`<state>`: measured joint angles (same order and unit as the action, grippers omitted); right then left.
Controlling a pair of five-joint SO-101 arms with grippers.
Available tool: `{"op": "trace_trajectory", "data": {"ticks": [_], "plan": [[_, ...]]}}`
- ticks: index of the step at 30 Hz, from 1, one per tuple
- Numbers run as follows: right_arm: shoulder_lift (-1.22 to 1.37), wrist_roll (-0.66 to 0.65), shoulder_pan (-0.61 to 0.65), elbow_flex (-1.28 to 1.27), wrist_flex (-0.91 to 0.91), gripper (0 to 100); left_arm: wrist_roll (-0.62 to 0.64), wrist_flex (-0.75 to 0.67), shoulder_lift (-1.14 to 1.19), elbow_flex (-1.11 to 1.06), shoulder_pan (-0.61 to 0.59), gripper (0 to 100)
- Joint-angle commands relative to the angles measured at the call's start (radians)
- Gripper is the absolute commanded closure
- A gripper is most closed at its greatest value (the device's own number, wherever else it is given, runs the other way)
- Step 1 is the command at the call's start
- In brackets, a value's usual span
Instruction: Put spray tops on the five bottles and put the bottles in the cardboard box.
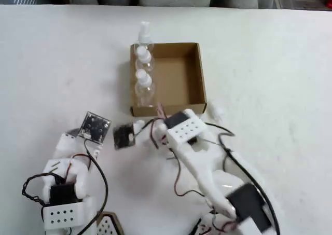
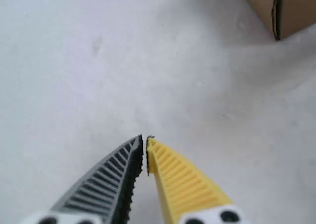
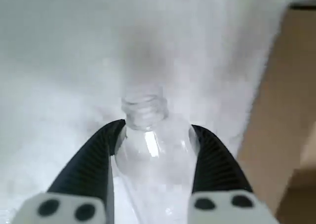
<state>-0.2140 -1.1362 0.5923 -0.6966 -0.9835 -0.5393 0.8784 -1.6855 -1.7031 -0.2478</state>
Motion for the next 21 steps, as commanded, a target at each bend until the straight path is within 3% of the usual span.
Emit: {"op": "trace_trajectory", "data": {"ticks": [1,9,21], "plan": [[-0.188,0.120,-0.073,0.014,-0.056,98.2,-0.014,0.006,-0.016,0.003,0.015,97],[-0.453,0.456,-0.343,-0.021,-0.188,98.2,-0.008,0.003,-0.016,0.003,0.016,97],[-0.581,0.661,-0.905,-0.345,-0.036,98.2,0.031,0.000,-0.018,0.014,0.128,97]]}}
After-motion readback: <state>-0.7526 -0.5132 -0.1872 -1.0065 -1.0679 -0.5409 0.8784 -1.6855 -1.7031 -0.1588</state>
